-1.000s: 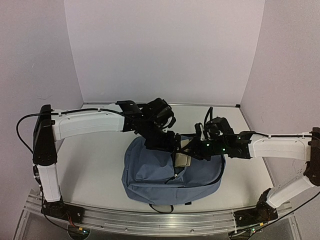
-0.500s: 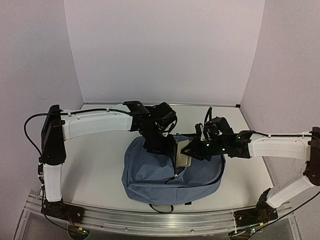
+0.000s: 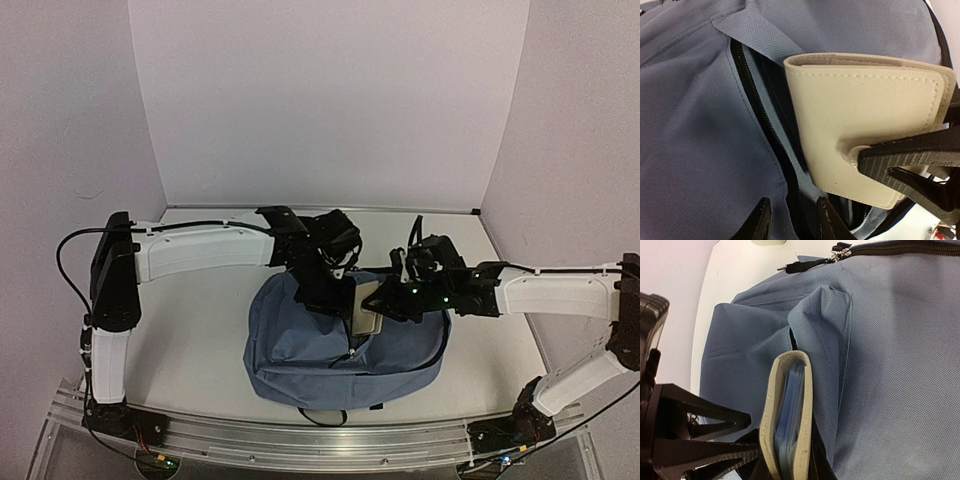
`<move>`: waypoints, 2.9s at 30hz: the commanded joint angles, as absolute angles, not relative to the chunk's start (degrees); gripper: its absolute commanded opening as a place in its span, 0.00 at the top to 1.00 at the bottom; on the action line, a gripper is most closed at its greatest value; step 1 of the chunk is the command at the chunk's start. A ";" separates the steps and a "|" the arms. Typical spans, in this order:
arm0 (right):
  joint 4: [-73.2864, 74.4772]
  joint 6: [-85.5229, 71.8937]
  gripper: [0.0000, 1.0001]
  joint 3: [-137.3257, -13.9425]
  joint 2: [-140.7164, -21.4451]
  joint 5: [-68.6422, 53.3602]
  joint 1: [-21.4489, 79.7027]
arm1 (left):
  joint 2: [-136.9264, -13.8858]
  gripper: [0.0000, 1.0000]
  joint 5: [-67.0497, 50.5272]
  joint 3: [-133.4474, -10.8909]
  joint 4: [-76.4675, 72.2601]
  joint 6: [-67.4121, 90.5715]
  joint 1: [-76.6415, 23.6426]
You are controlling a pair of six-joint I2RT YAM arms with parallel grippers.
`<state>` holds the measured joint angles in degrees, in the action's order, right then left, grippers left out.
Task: Pack the student bag
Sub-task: Place the personal item in the student bag.
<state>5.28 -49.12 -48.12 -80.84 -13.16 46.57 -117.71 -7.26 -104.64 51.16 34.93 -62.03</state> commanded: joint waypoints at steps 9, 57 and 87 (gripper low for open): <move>5.98 -49.47 1.00 -49.85 -80.16 -12.50 46.66 | -111.74 1.00 -8.54 -101.66 47.19 35.70 -63.00; -6.85 -57.67 0.78 -54.77 -91.65 -21.92 47.88 | -94.25 1.00 11.92 -76.01 14.63 39.73 -67.94; 1.41 -52.58 0.86 -58.91 -95.61 -12.41 52.97 | -96.57 1.00 11.50 -79.55 19.15 38.93 -67.92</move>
